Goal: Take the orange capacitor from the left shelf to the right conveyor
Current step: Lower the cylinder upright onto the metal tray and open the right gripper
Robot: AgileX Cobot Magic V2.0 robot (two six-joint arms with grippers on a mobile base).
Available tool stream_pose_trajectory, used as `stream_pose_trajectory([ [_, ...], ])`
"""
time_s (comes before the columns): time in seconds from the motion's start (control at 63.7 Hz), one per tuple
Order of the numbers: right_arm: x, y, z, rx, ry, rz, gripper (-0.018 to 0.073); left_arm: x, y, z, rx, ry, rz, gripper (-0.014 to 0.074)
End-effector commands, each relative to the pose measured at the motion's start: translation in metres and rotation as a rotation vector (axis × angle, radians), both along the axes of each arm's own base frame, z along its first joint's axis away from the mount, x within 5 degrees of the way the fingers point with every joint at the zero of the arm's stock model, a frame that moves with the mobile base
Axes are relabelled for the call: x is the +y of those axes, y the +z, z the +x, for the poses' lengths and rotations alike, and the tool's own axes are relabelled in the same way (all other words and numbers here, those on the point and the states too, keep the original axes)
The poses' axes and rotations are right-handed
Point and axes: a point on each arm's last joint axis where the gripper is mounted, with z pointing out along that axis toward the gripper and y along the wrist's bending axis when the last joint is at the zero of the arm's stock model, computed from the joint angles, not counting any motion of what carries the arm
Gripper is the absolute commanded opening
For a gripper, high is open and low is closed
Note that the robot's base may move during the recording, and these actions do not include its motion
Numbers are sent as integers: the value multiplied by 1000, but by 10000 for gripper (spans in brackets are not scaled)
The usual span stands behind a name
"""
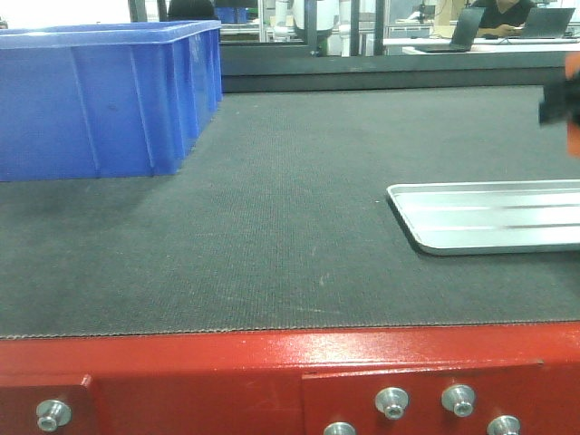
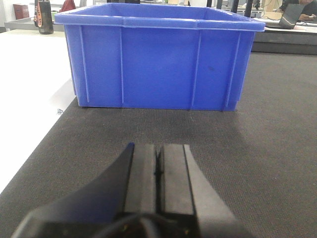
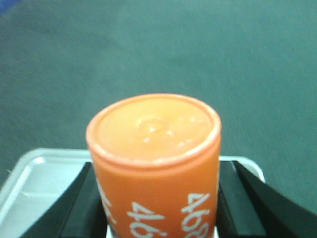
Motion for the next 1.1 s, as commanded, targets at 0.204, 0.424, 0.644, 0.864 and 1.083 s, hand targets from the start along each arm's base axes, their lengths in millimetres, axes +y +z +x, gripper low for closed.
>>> stream_pose_trajectory([
  [0.204,11,-9,13,-247,152,-89,172,1,10,-2,-106,7,-9,-127],
  [0.424,13,-32,21,-301,160,-64,172,1,10,-2,-106,7,-9,-127],
  [0.644,14,-51,26,-287,162,-43,172,1,10,-2,-106,7,-9,-127],
  [0.864,14,-57,27,-283,161,-32,172,1,10,-2,-106,7,-9,-127],
  [1.083,14,-57,27,-277,152,32,458,1,10,-2,-106,7,-9,-127],
])
